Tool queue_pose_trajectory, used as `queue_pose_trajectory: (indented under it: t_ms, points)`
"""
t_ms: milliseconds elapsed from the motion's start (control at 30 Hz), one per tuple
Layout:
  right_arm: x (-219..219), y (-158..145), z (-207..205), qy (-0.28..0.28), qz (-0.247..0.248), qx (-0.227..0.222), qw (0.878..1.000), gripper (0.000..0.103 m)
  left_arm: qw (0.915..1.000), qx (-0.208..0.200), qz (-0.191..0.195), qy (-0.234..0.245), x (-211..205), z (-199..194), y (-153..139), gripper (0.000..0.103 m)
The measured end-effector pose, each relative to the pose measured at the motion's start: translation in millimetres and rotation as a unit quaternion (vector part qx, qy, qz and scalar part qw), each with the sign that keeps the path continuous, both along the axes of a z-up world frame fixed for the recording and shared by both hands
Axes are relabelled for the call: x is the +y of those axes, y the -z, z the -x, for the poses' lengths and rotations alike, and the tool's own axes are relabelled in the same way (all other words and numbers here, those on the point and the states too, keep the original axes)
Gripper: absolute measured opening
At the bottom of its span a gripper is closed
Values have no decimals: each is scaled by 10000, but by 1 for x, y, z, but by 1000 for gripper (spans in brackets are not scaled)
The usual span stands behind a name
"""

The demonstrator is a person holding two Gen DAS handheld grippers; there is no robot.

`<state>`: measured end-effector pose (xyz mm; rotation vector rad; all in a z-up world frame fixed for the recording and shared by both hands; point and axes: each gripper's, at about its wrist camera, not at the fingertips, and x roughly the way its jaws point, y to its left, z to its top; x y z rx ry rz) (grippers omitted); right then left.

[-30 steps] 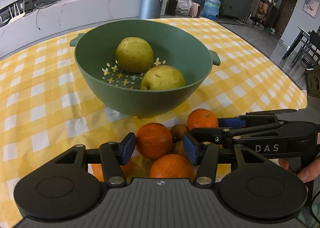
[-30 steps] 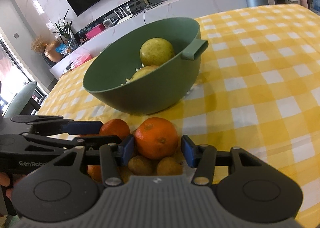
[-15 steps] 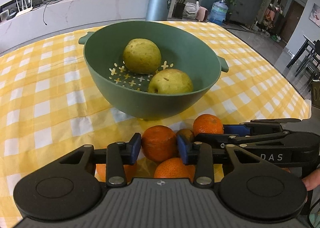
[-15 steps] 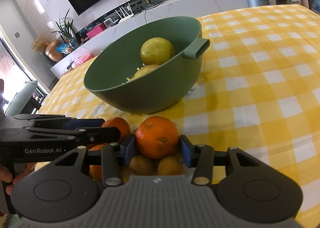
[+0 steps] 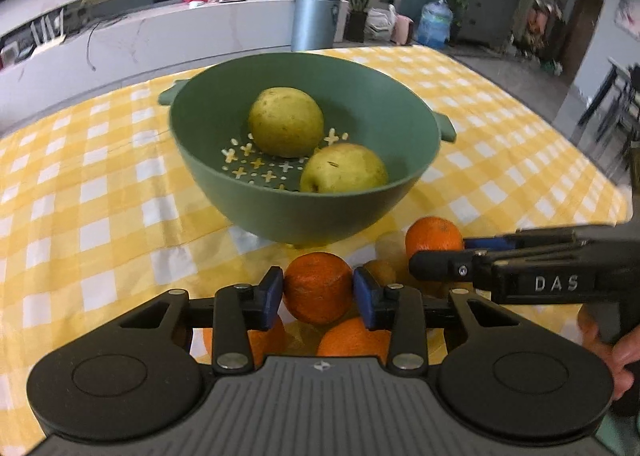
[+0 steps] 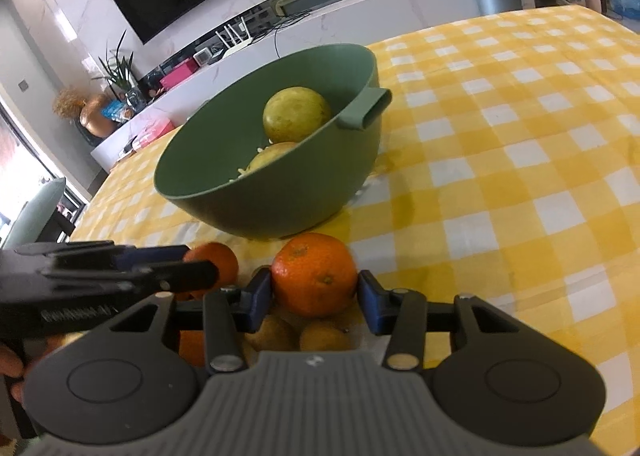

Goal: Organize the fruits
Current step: 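Grasp an orange with the left tool while the right tool grasps another orange, then lift both held oranges and carry them over the colander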

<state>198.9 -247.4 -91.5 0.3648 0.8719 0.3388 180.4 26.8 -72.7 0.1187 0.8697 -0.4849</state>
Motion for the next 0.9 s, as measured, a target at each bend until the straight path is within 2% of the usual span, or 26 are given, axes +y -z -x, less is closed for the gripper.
queue_pose_trajectory:
  t_ms: [100, 233, 500, 700, 900]
  points:
    - [1, 0, 1, -13, -2, 3, 10000, 44, 9999, -60, -109, 53, -5, 0, 1, 44]
    - [1, 1, 1, -19, 14, 27, 10000, 44, 9999, -17, -144, 54, -6, -4, 4, 52]
    - [1, 1, 0, 14, 7, 32, 10000, 44, 9995, -35, -276, 118, -10, 0, 6, 48]
    - [2, -9, 7, -45, 101, -233, 9997, 44, 9997, -183, -143, 52, -2, 11, -13, 48]
    - [5, -30, 19, -182, 371, -754, 9963, 44, 9991, -268, 294, 145, 3, 20, -38, 48]
